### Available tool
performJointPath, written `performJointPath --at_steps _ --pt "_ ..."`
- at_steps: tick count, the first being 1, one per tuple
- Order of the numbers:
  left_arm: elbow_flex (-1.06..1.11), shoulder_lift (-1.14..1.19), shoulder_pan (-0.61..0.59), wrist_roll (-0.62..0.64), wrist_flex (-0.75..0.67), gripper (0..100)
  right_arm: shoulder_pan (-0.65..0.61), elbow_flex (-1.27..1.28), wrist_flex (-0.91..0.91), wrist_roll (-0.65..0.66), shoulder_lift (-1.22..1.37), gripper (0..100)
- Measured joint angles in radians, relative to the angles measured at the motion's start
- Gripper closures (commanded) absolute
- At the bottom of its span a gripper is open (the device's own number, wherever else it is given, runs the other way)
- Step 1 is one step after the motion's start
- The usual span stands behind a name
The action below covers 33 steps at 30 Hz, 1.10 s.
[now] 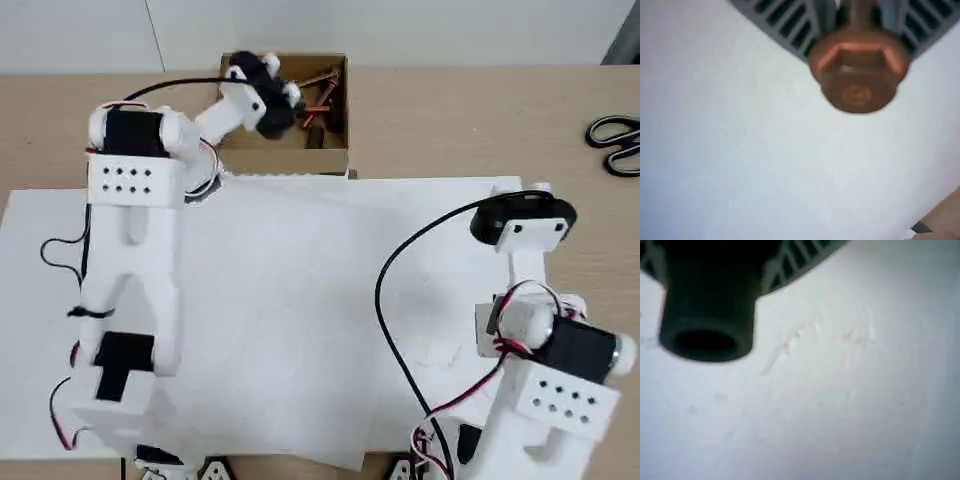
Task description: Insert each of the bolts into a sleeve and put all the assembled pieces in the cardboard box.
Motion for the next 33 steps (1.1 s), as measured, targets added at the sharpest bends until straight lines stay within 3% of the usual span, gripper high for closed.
performJointPath --at_steps 3,11,18,23,27,33 --pt "0.0 -0.071 0.005 0.104 0.002 99 -0.006 0.0 0.0 0.029 -0.029 99.5" --pt "0.124 -0.308 0.005 0.181 0.005 100 -0.106 0.0 0.0 0.04 -0.12 99.5" --pt "0.422 -0.605 0.005 0.473 -0.011 100 -0.183 0.0 -0.023 0.04 -0.166 99.5" --pt "0.694 -0.792 0.005 0.664 -0.183 100 -0.192 0.075 -0.135 0.011 -0.173 99.5" --pt "0.91 -0.939 0.005 0.753 -0.342 100 -0.204 0.161 -0.262 -0.094 -0.173 99.5" --pt "1.231 -1.143 0.005 0.89 -0.601 100 -0.338 0.341 -0.503 -0.313 -0.173 99.5"
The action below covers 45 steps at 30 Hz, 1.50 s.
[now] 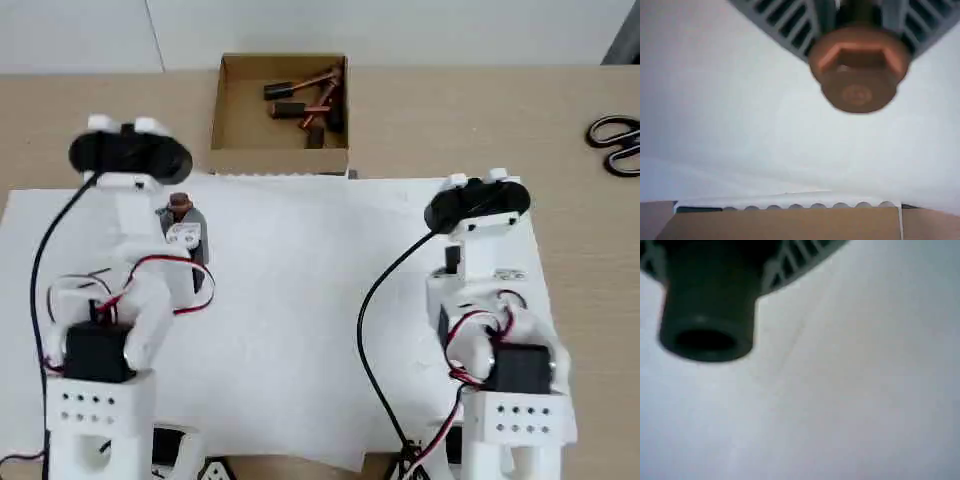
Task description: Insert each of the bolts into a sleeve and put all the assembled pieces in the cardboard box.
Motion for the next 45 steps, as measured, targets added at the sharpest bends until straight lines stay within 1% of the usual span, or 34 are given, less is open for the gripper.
performJointPath --at_steps 3,6,11,15,20,24,30,36,41,45 --pt "0.155 -0.083 0.0 0.106 -0.126 99 -0.08 0.078 -0.133 -0.127 0.0 99.5" --pt "0.264 -0.17 0.0 0.224 -0.23 99 -0.166 0.144 -0.242 -0.215 0.0 99.5" --pt "0.405 -0.27 0.0 0.414 -0.358 99 -0.328 0.219 -0.35 -0.249 0.0 99.5" --pt "0.442 -0.295 0.002 0.522 -0.385 99 -0.434 0.247 -0.417 -0.249 0.0 99.5" --pt "0.445 -0.298 0.074 0.559 -0.385 99 -0.565 0.247 -0.45 -0.249 0.0 99.5" --pt "0.445 -0.301 0.138 0.634 -0.385 99 -0.647 0.272 -0.457 -0.186 0.0 99.5" --pt "0.445 -0.301 0.158 0.663 -0.385 99 -0.672 0.281 -0.459 -0.115 -0.018 99.5" --pt "0.445 -0.301 0.16 0.669 -0.385 99 -0.689 0.397 -0.459 -0.023 -0.175 99.6" --pt "0.445 -0.301 0.176 0.669 -0.385 99 -0.721 0.494 -0.44 -0.009 -0.351 99.6" --pt "0.445 -0.301 0.232 0.669 -0.381 99 -0.723 0.523 -0.384 -0.009 -0.454 99.6"
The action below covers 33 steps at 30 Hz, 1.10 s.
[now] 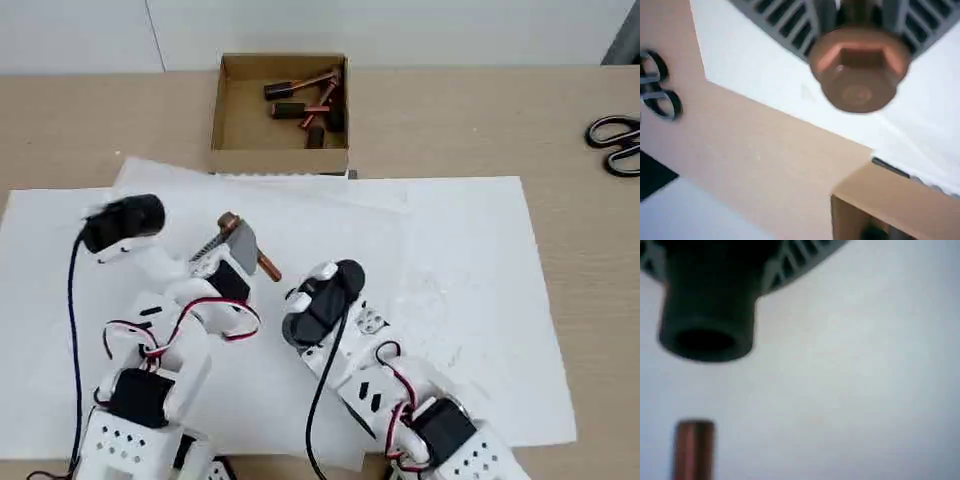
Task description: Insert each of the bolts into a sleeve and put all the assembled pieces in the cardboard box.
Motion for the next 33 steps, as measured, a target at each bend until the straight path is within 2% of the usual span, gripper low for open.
performJointPath --at_steps 8,24,33 --pt "-0.029 0.0 0.025 0.0 0.028 99 -0.003 0.046 0.043 0.0 -0.084 99.6" --pt "-0.058 -0.002 0.071 0.0 0.127 99 -0.003 0.051 0.043 0.0 -0.086 99.6" --pt "-0.06 -0.002 0.091 0.0 0.132 99 0.026 0.051 0.043 0.0 -0.086 99.6"
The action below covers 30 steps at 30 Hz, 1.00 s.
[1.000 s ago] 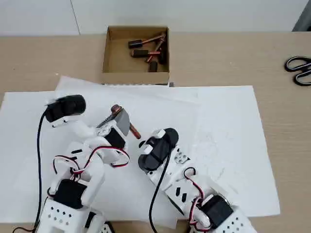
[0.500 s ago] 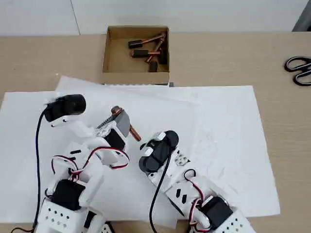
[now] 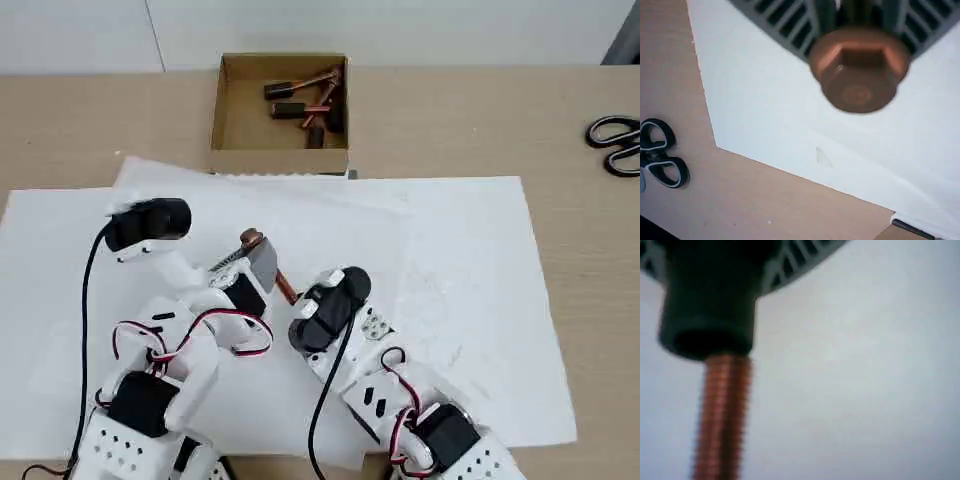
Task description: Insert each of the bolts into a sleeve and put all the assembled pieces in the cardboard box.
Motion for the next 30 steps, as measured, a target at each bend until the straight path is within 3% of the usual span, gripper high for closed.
performJointPath --at_steps 12,19,30 --pt "-0.012 -0.005 0.058 0.0 0.025 99 0.018 0.0 0.0 0.0 0.0 99.6" --pt "-0.012 -0.005 -0.021 0.0 0.018 99 0.018 0.0 0.0 0.0 0.0 99.6" --pt "-0.012 -0.005 -0.018 0.0 -0.038 99 0.018 0.0 0.0 0.0 0.0 99.6"
